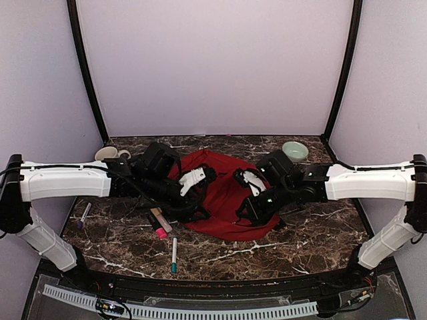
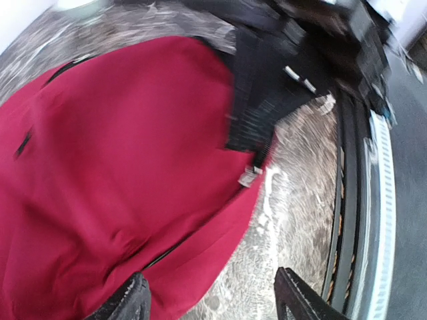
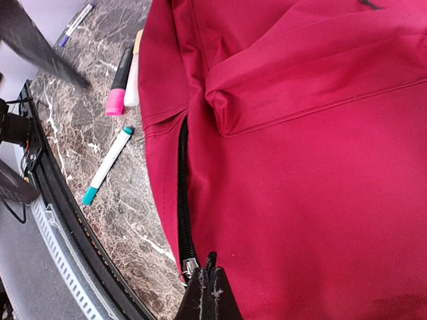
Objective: Pack the student bag
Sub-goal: Hold the largest pocket of the student bag.
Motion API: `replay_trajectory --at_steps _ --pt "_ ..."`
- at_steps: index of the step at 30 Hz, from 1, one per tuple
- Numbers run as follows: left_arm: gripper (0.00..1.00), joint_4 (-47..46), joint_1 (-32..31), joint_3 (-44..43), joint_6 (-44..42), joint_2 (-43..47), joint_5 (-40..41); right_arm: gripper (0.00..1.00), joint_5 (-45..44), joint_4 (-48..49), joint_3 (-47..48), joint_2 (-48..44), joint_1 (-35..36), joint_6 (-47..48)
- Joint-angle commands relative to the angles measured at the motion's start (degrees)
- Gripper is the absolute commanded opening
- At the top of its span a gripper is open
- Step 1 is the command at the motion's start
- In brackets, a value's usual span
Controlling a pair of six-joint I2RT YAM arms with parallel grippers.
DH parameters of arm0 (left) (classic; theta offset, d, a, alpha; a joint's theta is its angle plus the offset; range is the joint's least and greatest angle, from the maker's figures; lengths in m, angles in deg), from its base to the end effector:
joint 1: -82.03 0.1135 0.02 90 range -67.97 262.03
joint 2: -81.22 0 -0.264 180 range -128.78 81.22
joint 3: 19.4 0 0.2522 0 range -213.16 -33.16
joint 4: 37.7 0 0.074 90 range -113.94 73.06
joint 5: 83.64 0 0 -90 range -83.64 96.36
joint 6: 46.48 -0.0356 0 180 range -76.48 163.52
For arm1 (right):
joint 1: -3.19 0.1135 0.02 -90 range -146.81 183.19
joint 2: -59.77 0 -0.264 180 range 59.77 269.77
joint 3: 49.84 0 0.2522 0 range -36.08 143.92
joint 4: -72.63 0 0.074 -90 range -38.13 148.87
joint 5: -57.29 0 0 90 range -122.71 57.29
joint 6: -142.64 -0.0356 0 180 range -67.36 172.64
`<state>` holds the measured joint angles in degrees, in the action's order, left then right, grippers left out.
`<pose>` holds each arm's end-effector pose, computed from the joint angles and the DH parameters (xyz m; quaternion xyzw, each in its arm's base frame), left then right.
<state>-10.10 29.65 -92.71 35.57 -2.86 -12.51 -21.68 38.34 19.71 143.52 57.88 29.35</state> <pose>0.1892 -0.2644 0.2621 0.5079 0.7319 -0.2990 0.3419 0.1724 0.2552 0.2325 -0.2847 0.8868 0.2918 0.2176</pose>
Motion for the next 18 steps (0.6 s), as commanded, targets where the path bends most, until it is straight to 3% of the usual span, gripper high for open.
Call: replay_trajectory --at_steps 1,8,12,15,18 --pt "0.66 -1.1 -1.1 -2.6 -17.0 -6.0 -7.3 0.00 -4.0 -0.8 -0.6 -3.5 -0.3 -1.1" --pt "0.65 -6.3 -2.1 -8.0 -21.9 -15.2 -9.3 0.00 -5.7 -1.8 -1.6 -6.3 -0.3 -2.1" --pt "0.58 -6.4 -2.1 -11.6 -23.4 -19.2 -9.8 0.00 -6.8 -3.0 -2.0 -7.7 -0.2 -2.9" --pt "0.42 -5.8 -2.2 -12.7 -24.7 -20.2 -10.0 0.00 -8.2 -4.2 -2.3 -8.6 -0.1 -3.6" --pt "0.09 -8.1 -2.3 -10.4 -25.0 -18.8 -9.3 0.00 -10.6 -5.4 -2.8 -9.8 -0.1 -4.6"
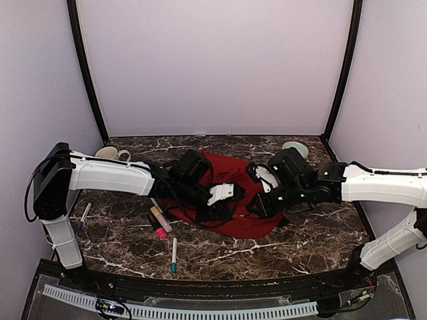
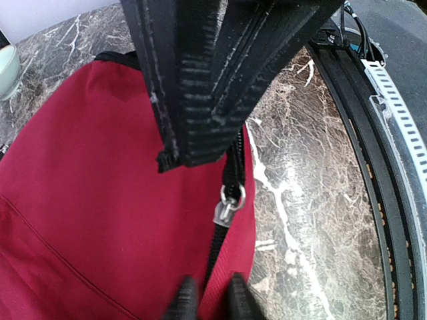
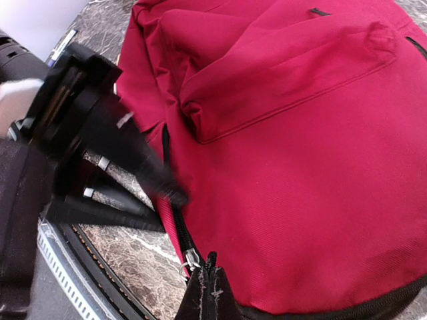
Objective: Pack the student bag
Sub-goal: Hold the largest pocket of the student bag, then zip the student bag into the largest pocket of the bag.
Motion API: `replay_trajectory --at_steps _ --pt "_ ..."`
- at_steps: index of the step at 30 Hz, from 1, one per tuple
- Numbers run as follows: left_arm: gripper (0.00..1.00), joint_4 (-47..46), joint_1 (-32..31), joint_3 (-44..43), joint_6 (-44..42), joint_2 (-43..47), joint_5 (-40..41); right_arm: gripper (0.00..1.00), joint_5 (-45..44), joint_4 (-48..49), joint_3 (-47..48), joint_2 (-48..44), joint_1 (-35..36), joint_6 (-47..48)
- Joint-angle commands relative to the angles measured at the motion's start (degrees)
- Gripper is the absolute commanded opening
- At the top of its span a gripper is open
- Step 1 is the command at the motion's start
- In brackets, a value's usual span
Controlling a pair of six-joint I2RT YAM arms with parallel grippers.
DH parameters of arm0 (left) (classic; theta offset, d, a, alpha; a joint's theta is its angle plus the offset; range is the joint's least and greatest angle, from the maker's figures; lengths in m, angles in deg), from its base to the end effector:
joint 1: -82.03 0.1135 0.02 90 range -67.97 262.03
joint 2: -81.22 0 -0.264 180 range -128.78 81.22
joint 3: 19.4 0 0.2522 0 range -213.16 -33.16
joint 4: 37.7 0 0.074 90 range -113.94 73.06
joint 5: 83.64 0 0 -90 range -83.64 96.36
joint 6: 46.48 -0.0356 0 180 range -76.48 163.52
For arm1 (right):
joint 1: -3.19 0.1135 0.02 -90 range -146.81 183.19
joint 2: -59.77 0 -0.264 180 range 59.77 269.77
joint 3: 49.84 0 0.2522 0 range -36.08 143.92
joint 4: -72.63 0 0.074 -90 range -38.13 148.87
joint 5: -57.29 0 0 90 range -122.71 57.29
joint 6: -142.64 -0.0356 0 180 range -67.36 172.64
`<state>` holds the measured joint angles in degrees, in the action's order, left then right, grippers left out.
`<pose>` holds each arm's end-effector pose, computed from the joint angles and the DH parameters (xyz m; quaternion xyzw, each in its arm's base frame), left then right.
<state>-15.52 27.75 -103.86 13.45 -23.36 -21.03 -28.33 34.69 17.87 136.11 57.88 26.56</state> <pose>0.2210 -0.3354 0.2112 0.6676 0.5943 -0.2941 0.3387 0.1609 0.2319 0.2527 -0.2431 0.8961 0.2666 0.2586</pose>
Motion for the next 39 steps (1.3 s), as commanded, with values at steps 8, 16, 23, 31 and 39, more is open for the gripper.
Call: replay_trajectory --at_steps 8,16,23,31,39 --pt "0.00 -4.8 -0.4 5.6 -1.1 7.4 2.5 0.00 -12.3 -3.2 -3.4 -6.6 -0.5 -4.1" --pt "0.00 -6.7 -0.4 10.2 3.1 12.6 6.4 0.00 -15.0 -1.4 -8.8 -10.6 -6.6 -5.7" --pt "0.01 -4.3 -0.4 8.3 5.6 13.2 6.9 0.00 -4.1 4.5 -7.7 -8.2 -8.3 -0.2" --pt "0.35 -2.7 -0.5 8.7 10.8 14.2 10.6 0.00 6.3 7.4 -5.9 -7.1 -8.2 3.7" --pt "0.68 -0.9 0.1 11.9 24.0 19.6 22.6 0.00 6.2 8.1 -5.9 -6.9 -8.3 7.7"
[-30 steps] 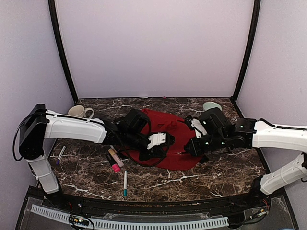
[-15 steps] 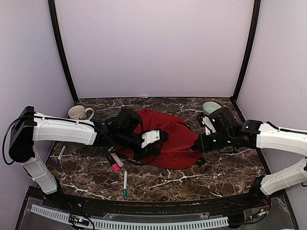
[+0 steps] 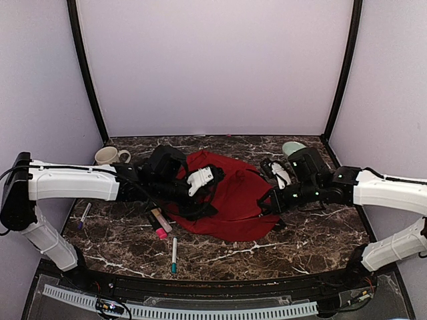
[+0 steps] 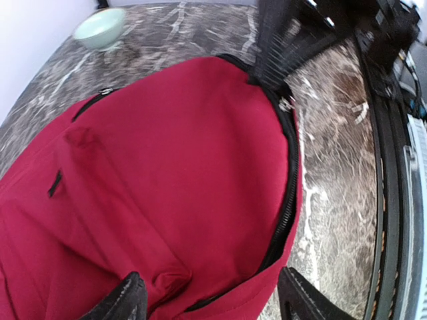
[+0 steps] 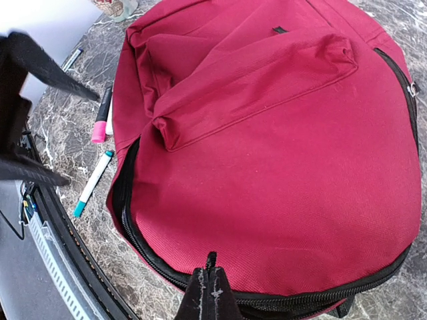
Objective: Pack the student bag
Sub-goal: Zip the student bag into the largest pocket of the bag, then adjust the student bag at the center of the board.
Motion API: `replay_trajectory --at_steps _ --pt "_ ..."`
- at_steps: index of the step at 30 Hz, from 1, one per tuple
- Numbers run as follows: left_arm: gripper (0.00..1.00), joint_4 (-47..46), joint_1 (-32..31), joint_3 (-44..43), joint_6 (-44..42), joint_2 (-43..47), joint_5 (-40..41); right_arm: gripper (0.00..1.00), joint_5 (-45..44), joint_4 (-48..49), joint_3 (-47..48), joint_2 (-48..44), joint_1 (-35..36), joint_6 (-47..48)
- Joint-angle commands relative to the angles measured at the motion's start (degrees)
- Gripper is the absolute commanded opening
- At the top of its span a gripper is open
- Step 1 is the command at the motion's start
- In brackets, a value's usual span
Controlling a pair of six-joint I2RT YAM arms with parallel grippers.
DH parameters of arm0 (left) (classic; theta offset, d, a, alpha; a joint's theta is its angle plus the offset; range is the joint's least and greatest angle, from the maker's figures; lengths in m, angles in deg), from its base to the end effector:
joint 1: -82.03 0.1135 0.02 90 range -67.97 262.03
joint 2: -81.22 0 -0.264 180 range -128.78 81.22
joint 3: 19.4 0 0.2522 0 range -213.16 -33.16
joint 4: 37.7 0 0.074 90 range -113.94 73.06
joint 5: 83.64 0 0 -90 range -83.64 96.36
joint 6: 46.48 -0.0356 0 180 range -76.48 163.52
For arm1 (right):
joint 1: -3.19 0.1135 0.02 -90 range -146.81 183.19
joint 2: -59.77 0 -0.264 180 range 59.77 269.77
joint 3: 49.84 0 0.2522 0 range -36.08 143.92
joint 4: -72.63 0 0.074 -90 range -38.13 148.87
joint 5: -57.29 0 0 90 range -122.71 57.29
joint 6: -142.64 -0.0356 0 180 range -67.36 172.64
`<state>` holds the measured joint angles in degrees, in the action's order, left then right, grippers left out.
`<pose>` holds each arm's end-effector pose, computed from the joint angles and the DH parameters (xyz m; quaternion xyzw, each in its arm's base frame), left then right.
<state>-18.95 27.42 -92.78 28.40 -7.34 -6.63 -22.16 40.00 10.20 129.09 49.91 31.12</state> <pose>0.1944 -0.2875 0.2507 0.5450 0.6892 -0.2517 0.4058 0.1713 0.1914 0.2470 -0.2349 0.8793 0.2971 0.2888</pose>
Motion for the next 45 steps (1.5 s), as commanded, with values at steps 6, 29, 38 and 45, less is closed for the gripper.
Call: replay_trajectory --at_steps 6,29,38,45 --pt "0.67 18.7 6.4 -3.7 33.6 3.0 22.3 0.00 -3.8 3.9 3.2 5.0 -0.4 6.5" --pt "0.54 29.8 24.7 -21.2 44.0 -24.0 10.0 0.00 1.1 -4.2 11.6 12.6 -2.6 8.0" --pt "0.00 27.8 25.2 -28.8 40.4 -31.3 8.5 0.00 1.2 -4.3 11.0 10.5 -2.7 7.0" --pt "0.00 26.5 25.2 -40.3 37.8 -37.9 5.6 0.00 2.1 -5.7 8.3 3.8 -2.7 5.6"
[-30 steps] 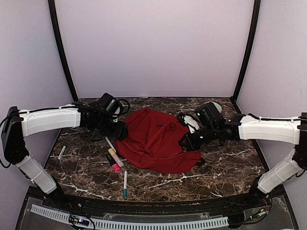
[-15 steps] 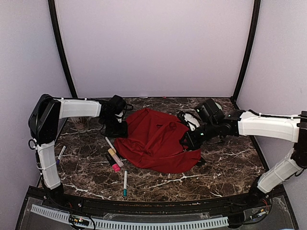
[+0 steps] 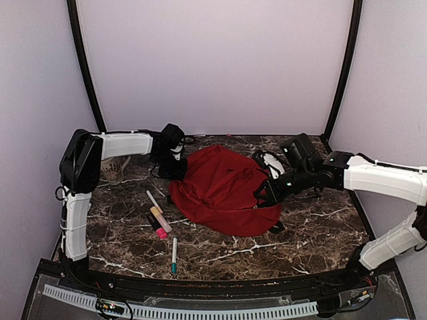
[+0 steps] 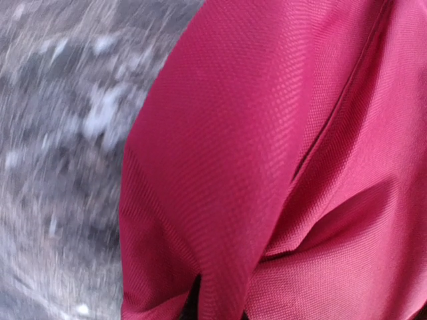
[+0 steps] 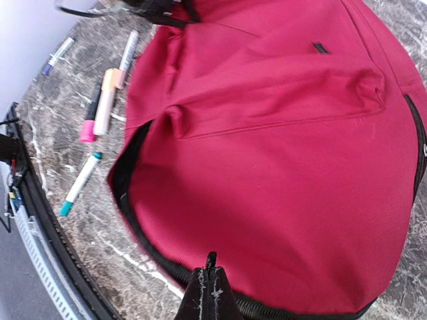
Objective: Pack the student bag
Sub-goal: Adjust the student bag at the center of the board, then hold the largest pocket of the student bag.
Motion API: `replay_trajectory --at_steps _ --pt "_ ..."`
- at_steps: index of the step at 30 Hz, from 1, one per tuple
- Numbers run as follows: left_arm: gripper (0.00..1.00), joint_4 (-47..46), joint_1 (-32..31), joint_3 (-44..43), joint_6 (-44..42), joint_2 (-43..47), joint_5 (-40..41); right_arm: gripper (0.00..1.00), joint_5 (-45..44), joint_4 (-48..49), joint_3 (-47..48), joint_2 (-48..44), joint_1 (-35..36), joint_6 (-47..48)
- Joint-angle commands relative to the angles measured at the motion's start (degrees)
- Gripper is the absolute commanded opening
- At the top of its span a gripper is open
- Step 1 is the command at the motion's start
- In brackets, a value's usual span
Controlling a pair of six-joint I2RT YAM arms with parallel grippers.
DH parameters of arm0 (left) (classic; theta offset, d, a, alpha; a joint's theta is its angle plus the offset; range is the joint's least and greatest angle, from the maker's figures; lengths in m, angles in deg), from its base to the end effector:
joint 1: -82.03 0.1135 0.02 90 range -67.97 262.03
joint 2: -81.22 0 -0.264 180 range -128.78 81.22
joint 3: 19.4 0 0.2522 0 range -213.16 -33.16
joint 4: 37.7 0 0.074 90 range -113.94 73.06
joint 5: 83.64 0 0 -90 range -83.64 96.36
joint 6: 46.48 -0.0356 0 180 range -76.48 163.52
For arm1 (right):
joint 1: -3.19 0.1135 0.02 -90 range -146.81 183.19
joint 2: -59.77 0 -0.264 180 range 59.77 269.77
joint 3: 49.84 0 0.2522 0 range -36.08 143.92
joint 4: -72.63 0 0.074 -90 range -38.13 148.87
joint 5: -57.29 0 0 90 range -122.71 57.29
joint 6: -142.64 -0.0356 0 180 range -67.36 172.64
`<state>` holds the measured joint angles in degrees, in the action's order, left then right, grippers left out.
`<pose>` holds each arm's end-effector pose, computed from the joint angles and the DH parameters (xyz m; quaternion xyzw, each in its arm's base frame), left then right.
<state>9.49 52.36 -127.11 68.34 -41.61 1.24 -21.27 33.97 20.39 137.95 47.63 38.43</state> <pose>0.3959 -0.2292 0.1726 0.0517 0.9687 -0.1480 0.1927 0.2025 0.2084 0.2579 -0.2766 0.8829 0.2609 0.2753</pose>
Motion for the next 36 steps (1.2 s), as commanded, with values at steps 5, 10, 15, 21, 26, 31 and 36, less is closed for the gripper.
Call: replay_trajectory --at_steps 5,10,15,21,26,31,36 --pt "0.00 -2.1 0.3 -18.6 -2.0 -12.3 -7.8 0.00 4.0 4.7 -4.1 -6.6 0.1 -5.2" --pt "0.01 4.9 0.1 -36.2 -3.7 -18.5 -11.7 0.00 2.0 1.5 0.5 -3.0 2.3 -5.1" --pt "0.25 2.0 -0.3 -28.3 -9.1 -8.1 -8.8 0.00 0.0 1.4 -0.8 -4.1 4.1 -6.9" --pt "0.72 -3.8 -2.1 -10.6 -17.8 8.8 -6.4 0.00 -0.8 2.7 -2.6 -5.3 4.1 -7.5" --pt "0.80 -8.2 -9.1 4.7 -28.1 21.8 -5.3 0.00 -2.5 2.7 -2.2 -4.9 4.0 -6.9" --pt "0.78 -26.6 -15.2 26.1 -31.5 34.2 -11.6 0.00 -5.9 1.9 -2.0 -5.0 3.8 -6.8" --pt "0.75 -41.9 -18.6 35.7 -32.8 37.1 -17.7 0.00 -8.3 1.2 -2.1 -5.3 3.5 -6.5"
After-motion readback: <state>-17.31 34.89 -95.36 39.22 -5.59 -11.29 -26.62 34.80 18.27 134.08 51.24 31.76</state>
